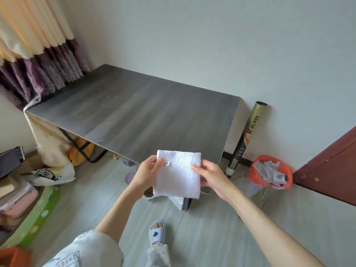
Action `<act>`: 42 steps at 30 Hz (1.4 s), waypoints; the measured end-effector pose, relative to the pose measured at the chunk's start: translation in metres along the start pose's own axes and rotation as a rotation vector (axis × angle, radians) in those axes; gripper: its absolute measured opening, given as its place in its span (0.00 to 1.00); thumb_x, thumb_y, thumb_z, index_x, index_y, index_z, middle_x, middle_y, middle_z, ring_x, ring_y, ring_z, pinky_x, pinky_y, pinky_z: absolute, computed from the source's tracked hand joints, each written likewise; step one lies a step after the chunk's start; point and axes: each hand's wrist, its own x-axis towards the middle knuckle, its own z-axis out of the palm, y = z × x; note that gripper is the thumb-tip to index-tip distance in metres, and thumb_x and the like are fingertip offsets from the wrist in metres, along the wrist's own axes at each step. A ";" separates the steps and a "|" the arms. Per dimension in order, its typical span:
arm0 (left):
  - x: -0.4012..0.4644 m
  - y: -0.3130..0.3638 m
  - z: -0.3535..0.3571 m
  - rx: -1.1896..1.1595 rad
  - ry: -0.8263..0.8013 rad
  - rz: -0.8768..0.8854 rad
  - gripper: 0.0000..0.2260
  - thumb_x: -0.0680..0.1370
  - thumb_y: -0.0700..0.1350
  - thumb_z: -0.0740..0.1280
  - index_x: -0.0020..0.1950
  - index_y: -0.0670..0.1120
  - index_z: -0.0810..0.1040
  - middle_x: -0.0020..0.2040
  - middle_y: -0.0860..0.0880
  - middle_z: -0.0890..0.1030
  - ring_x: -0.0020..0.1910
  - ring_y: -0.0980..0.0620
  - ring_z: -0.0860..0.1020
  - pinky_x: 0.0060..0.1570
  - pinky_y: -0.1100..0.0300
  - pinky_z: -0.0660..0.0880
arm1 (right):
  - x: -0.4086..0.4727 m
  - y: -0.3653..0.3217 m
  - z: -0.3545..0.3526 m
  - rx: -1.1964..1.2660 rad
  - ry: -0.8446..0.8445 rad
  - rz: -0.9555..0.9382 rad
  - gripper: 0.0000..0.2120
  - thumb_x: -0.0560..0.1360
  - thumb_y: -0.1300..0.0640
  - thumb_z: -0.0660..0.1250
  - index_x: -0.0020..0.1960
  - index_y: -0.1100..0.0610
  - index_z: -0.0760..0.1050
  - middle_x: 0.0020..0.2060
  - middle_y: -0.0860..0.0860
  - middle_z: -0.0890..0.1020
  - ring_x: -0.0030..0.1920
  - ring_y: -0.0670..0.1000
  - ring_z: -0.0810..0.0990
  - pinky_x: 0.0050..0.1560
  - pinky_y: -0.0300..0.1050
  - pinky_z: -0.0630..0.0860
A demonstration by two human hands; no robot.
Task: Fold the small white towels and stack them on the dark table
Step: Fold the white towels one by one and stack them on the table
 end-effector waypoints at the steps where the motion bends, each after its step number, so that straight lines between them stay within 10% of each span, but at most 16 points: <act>1: 0.028 -0.007 -0.004 0.051 -0.012 -0.016 0.13 0.79 0.51 0.59 0.48 0.41 0.74 0.39 0.46 0.75 0.37 0.49 0.72 0.36 0.53 0.71 | 0.023 0.001 0.003 -0.018 0.028 0.023 0.07 0.77 0.57 0.64 0.53 0.60 0.75 0.48 0.53 0.82 0.46 0.51 0.81 0.51 0.53 0.79; 5: 0.124 -0.028 -0.024 0.192 -0.107 -0.154 0.15 0.77 0.54 0.60 0.46 0.42 0.72 0.37 0.46 0.73 0.37 0.48 0.72 0.44 0.44 0.78 | 0.109 0.003 0.017 -0.037 0.132 0.179 0.10 0.78 0.57 0.63 0.54 0.63 0.74 0.46 0.56 0.79 0.43 0.51 0.79 0.48 0.52 0.79; 14: 0.263 -0.044 -0.038 0.221 -0.301 -0.356 0.12 0.78 0.41 0.59 0.60 0.44 0.74 0.49 0.45 0.81 0.46 0.48 0.81 0.44 0.56 0.80 | 0.244 0.018 0.038 0.002 0.302 0.482 0.09 0.77 0.62 0.57 0.54 0.61 0.73 0.52 0.58 0.80 0.50 0.56 0.80 0.43 0.48 0.80; 25: 0.371 -0.051 -0.073 0.385 -0.236 -0.290 0.17 0.76 0.40 0.62 0.65 0.46 0.71 0.54 0.46 0.78 0.55 0.44 0.77 0.57 0.45 0.75 | 0.356 0.009 0.066 0.093 0.366 0.479 0.12 0.76 0.63 0.55 0.57 0.61 0.73 0.50 0.57 0.79 0.46 0.54 0.78 0.52 0.53 0.80; 31: 0.351 -0.044 -0.073 0.521 -0.209 -0.273 0.20 0.79 0.41 0.59 0.71 0.44 0.65 0.64 0.45 0.72 0.59 0.45 0.73 0.55 0.55 0.71 | 0.331 0.007 0.060 0.059 0.415 0.472 0.23 0.77 0.57 0.58 0.72 0.55 0.63 0.64 0.52 0.72 0.58 0.53 0.75 0.59 0.51 0.75; 42: 0.161 -0.008 0.023 0.452 -0.318 0.084 0.15 0.80 0.41 0.58 0.67 0.44 0.69 0.61 0.44 0.74 0.50 0.51 0.73 0.52 0.59 0.69 | 0.111 0.017 -0.001 0.184 0.565 0.374 0.10 0.79 0.56 0.58 0.59 0.57 0.72 0.49 0.53 0.78 0.46 0.52 0.79 0.47 0.43 0.77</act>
